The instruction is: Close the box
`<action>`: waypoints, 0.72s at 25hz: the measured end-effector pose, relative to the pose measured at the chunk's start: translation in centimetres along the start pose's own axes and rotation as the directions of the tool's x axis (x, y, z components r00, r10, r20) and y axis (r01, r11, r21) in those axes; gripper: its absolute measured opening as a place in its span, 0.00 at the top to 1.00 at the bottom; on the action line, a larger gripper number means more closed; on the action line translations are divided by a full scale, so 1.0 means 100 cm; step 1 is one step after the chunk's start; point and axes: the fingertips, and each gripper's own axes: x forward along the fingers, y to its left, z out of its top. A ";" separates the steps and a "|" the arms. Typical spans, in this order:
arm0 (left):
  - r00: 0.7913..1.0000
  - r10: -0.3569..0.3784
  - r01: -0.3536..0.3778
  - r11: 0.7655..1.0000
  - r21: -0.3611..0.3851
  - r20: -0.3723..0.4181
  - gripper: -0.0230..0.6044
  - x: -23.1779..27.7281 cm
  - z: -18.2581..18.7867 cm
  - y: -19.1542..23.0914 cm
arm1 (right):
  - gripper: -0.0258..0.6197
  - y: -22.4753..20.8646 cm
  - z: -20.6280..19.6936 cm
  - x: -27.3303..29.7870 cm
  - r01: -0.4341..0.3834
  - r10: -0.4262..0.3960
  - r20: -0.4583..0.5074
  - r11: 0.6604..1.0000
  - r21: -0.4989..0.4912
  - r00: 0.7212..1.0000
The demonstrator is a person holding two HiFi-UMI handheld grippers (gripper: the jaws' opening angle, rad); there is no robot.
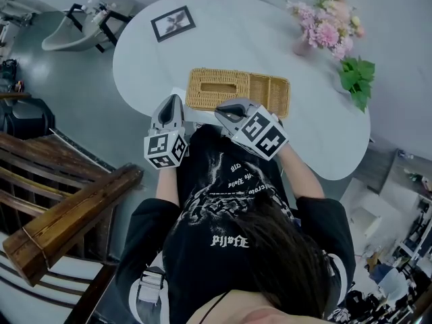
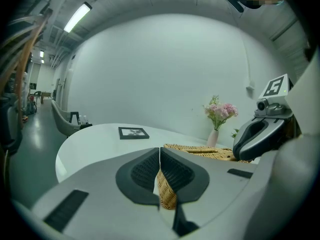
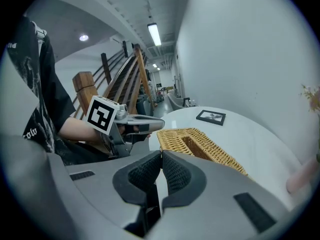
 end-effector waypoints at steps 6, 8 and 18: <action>1.000 -0.002 0.003 1.000 0.015 -0.015 0.92 -0.002 -0.003 -0.001 | 0.90 0.000 -0.016 0.010 0.000 0.000 -0.001 0.999 0.048 1.000; 1.000 -0.011 0.011 1.000 0.019 -0.016 0.92 -0.003 -0.004 -0.002 | 0.90 0.000 -0.021 0.012 0.000 0.001 -0.011 0.998 0.057 1.000; 0.999 -0.037 0.038 0.999 0.027 -0.014 0.92 0.001 -0.004 -0.006 | 0.90 -0.001 -0.039 0.022 0.003 -0.001 -0.037 0.997 0.072 0.999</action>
